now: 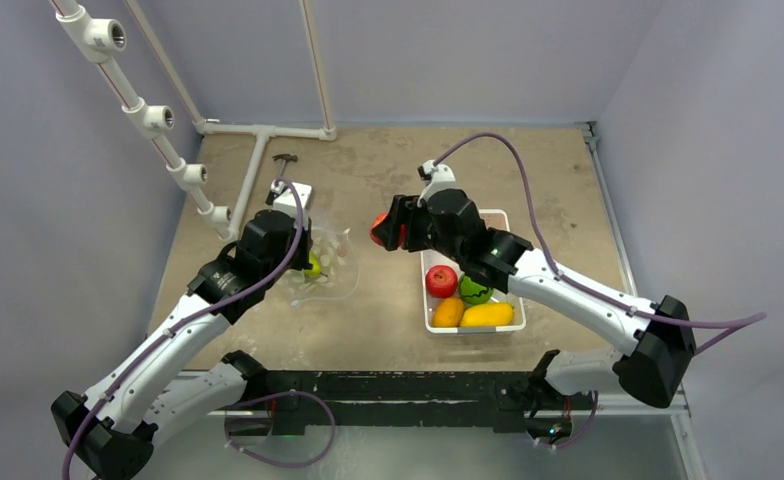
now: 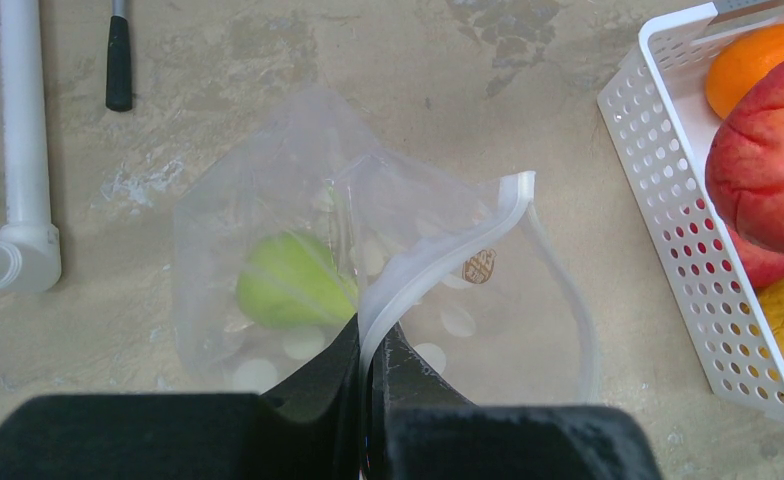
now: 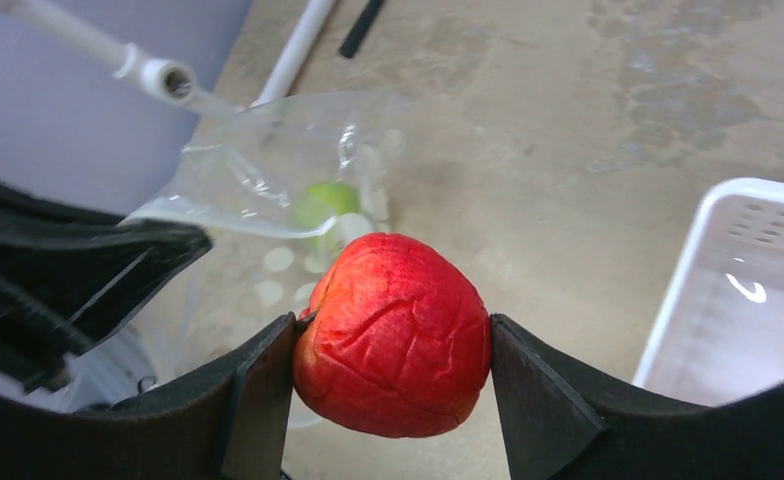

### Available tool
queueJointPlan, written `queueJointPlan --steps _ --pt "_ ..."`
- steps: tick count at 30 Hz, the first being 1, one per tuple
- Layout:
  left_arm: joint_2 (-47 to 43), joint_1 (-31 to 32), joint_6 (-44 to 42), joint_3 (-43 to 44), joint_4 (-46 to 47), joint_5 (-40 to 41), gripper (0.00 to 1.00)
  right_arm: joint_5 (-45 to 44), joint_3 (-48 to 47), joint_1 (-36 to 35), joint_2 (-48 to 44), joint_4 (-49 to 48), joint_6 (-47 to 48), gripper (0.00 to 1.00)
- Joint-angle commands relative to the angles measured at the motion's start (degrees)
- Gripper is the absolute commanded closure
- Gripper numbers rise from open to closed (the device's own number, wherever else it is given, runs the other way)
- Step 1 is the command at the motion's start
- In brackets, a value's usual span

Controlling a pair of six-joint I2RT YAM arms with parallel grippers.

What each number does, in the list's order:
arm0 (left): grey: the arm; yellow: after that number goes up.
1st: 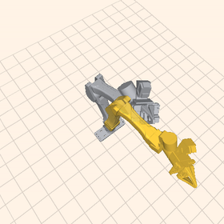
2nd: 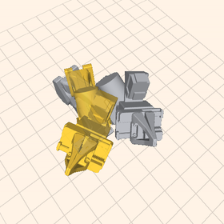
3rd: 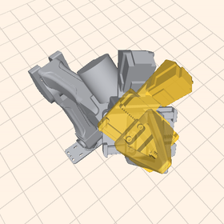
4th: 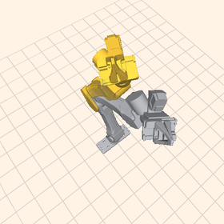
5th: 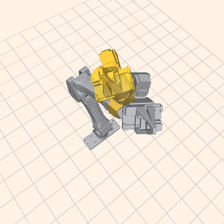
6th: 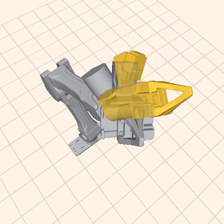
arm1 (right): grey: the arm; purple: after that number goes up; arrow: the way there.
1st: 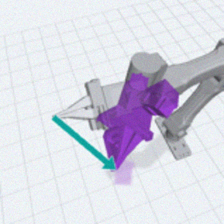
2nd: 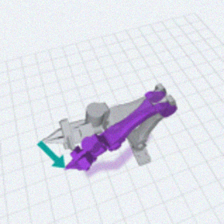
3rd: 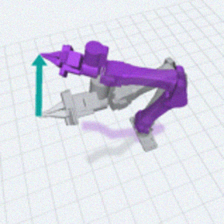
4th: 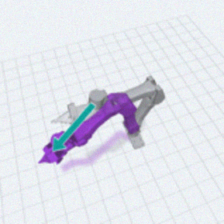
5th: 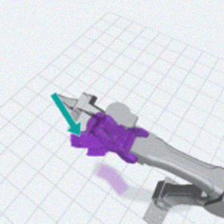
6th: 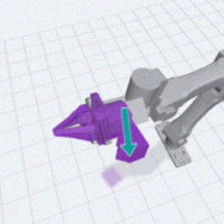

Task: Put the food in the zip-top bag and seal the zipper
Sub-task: Place the fake fruit in the zipper food storage bag.

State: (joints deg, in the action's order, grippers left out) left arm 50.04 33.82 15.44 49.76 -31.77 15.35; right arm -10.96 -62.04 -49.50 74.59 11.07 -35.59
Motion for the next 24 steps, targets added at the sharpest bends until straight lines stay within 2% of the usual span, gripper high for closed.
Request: queueJointPlan --steps 1,11,19,24 --pt "0.0 0.0 -0.1 -0.1 2.4 -0.1 1.00 8.6 -0.4 -1.8 -2.7 -8.8 4.6 0.91" --pt "-0.1 0.0 0.0 -0.1 2.5 -0.3 1.00 10.9 -1.5 -8.9 3.3 -14.5 5.8 0.89" --pt "-0.1 0.0 -0.1 -0.2 2.5 -0.4 1.00 6.6 -4.6 -12.5 12.5 -15.7 5.5 0.89" --pt "0.0 0.0 -0.1 -0.2 2.5 -0.4 1.00 4.2 -6.5 -14.0 16.8 -16.3 4.9 0.78"
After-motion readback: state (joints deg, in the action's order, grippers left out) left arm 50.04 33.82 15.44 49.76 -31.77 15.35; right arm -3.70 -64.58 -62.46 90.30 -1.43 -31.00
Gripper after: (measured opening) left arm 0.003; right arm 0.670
